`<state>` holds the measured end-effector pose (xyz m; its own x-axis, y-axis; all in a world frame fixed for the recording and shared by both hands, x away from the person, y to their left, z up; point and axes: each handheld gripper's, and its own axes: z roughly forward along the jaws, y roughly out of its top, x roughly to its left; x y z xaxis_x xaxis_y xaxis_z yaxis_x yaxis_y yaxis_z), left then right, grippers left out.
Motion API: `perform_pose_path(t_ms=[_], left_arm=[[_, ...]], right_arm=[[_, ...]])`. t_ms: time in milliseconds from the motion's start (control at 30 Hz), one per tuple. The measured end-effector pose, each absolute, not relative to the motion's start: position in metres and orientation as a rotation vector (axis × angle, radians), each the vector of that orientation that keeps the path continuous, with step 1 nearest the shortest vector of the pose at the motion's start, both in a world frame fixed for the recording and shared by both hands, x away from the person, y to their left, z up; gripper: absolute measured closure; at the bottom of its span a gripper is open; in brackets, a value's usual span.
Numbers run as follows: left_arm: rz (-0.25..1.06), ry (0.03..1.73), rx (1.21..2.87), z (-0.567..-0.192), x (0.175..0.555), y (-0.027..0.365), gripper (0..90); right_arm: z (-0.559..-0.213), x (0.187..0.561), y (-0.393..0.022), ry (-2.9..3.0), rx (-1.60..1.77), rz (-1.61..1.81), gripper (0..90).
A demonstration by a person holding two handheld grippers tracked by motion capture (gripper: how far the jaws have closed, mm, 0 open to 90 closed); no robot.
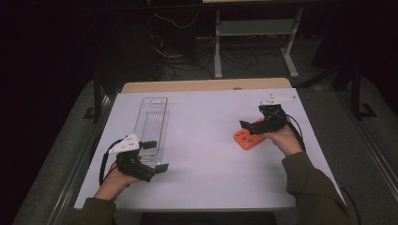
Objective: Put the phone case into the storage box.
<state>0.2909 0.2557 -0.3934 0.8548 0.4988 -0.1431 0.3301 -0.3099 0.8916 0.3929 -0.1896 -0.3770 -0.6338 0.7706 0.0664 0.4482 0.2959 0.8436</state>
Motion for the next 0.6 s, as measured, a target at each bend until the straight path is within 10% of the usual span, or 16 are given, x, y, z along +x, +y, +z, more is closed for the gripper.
perform_pose_path(t_ms=[600], left_arm=[[0.188,0.617,1.927,-0.394,0.291,0.255,0.0]], right_arm=[[-0.379,0.414,-0.191,2.206,1.121,1.218,0.0]])
